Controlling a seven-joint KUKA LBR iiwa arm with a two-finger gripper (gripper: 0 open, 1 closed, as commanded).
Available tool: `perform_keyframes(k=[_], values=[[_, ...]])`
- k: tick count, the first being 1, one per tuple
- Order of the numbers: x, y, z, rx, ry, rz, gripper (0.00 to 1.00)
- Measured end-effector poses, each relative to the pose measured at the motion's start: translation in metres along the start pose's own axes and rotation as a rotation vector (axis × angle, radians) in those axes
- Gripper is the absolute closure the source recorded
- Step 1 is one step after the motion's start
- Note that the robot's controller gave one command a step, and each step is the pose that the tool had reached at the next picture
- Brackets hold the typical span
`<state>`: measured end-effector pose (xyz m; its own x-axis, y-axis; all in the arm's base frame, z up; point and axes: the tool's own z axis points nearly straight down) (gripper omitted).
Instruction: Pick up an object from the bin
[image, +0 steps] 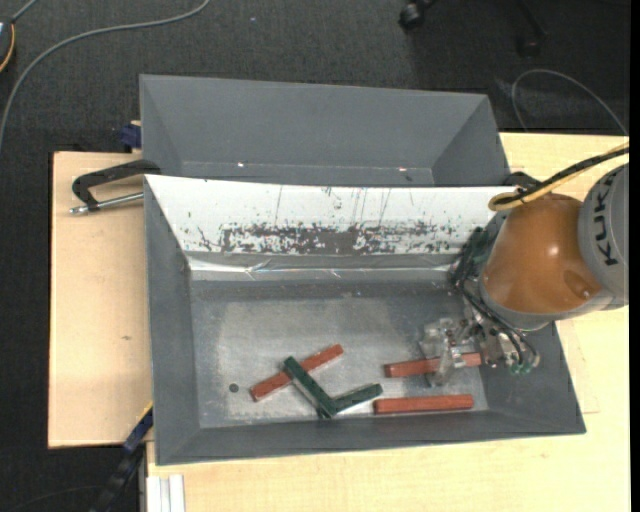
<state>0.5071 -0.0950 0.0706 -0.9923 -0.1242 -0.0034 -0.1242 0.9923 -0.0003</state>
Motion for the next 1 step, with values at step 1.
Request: perform_keyframes(k=[1], values=[[-0.0091,0.0173,-0.1600,0.002,-0.007,-0.218,1.00]])
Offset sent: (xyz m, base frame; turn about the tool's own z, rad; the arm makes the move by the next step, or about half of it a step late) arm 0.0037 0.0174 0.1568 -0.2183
